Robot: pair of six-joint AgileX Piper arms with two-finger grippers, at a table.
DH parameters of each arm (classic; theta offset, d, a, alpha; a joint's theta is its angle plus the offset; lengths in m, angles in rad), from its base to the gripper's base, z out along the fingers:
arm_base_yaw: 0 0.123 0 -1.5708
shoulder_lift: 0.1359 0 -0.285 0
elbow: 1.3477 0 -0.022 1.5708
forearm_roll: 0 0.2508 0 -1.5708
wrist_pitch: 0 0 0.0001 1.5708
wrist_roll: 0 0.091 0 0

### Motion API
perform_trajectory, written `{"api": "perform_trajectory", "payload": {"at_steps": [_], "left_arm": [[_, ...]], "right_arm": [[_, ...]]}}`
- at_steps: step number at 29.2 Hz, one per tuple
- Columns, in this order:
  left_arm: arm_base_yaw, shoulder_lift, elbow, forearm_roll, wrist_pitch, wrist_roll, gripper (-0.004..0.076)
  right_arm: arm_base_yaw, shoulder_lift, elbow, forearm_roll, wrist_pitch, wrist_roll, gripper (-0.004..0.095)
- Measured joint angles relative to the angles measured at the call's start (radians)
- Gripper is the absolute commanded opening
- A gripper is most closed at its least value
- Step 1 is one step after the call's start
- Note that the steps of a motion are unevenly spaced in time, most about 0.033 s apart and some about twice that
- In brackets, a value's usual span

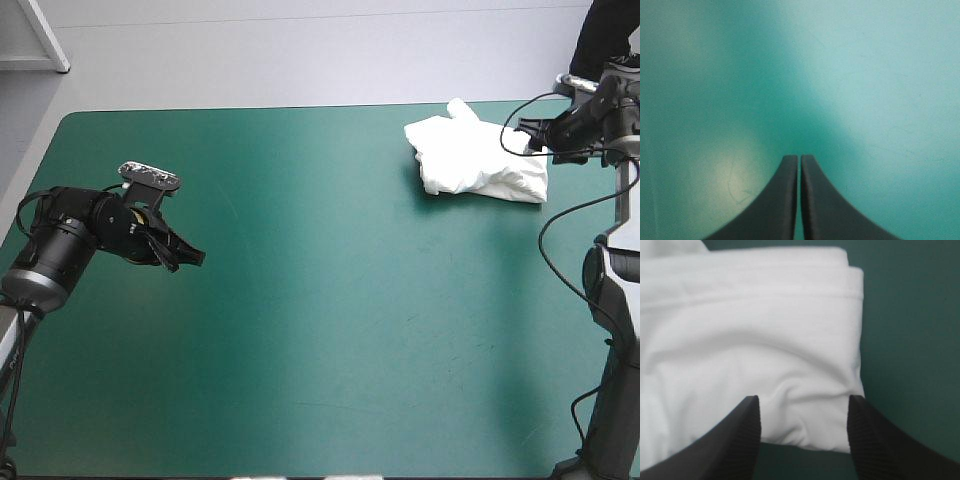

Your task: Fold the cloth

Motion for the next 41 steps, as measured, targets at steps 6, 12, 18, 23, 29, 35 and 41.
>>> {"api": "perform_trajectory", "payload": {"at_steps": [6,12,18,23,29,35,41], "left_arm": [[0.0,-0.001,0.0,-0.002,-0.075,0.0,0.0019],[0.0,-0.028,0.005,-0.027,-0.197,0.0,0.0019],[0.0,-0.079,0.021,-0.063,-0.287,0.0,0.0019],[0.0,-0.124,0.102,-0.069,-0.36,0.023,0.0019],[0.0,-0.209,0.29,-0.069,-0.506,0.026,0.0019],[0.0,-0.296,0.496,-0.069,-0.621,0.039,0.0019],[0.0,-0.37,0.664,-0.076,-0.643,0.049,0.0019]], "right_arm": [[0.005,-0.253,0.023,0.011,0.005,-0.064,-0.0016],[0.035,-0.499,0.211,0.004,0.009,-0.111,-0.0017],[0.139,-0.776,0.597,-0.024,-0.165,-0.157,-0.0017],[0.254,-1.003,1.004,-0.021,-0.445,-0.177,-0.0017],[0.337,-1.193,1.426,-0.021,-0.753,-0.248,-0.0017],[0.342,-1.361,1.737,-0.021,-0.909,-0.267,-0.0017],[0.342,-1.503,1.938,-0.021,-0.952,-0.275,-0.0017]]}}
